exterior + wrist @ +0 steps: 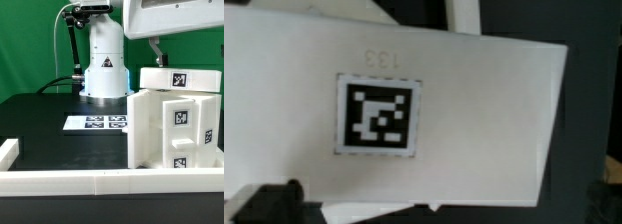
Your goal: Assemble cabinet
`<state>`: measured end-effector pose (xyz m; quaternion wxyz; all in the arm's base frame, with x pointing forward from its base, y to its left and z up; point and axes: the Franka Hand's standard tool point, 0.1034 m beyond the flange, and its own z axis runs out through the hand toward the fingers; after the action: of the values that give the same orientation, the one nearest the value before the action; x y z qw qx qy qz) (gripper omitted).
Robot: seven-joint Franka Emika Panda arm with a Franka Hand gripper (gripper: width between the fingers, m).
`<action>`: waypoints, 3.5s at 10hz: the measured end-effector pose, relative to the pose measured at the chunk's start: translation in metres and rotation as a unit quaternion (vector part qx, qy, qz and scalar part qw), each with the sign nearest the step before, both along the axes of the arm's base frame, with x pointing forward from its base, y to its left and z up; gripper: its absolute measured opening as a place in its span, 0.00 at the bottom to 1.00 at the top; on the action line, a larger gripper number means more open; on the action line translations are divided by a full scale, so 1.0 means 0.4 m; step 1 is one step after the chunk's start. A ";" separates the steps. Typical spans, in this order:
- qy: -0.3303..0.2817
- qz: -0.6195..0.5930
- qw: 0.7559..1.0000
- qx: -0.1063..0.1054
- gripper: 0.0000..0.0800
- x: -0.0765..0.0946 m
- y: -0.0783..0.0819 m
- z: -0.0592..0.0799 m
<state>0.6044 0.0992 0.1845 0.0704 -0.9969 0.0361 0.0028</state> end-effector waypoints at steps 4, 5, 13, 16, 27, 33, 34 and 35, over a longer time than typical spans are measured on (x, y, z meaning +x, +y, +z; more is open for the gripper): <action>-0.023 0.269 0.963 -0.005 1.00 -0.009 -0.020 -0.002; -0.031 0.341 0.940 -0.008 1.00 -0.010 -0.020 -0.004; -0.042 0.595 0.803 -0.022 1.00 -0.025 -0.037 -0.022; -0.037 0.591 0.805 -0.020 1.00 -0.037 -0.042 -0.036; -0.031 0.558 0.829 -0.022 0.70 -0.052 -0.081 -0.064; -0.009 0.337 0.941 -0.033 0.70 -0.055 -0.078 -0.064; -0.004 0.288 0.957 -0.035 0.70 -0.054 -0.078 -0.064; -0.005 0.255 0.966 -0.037 0.70 -0.052 -0.076 -0.063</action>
Offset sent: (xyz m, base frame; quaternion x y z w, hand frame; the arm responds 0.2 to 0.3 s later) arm 0.0000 0.0000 0.0000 0.0000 0.0000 -0.3193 0.9477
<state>0.5836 0.0687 0.1593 0.0304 -0.9750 -0.2195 0.0143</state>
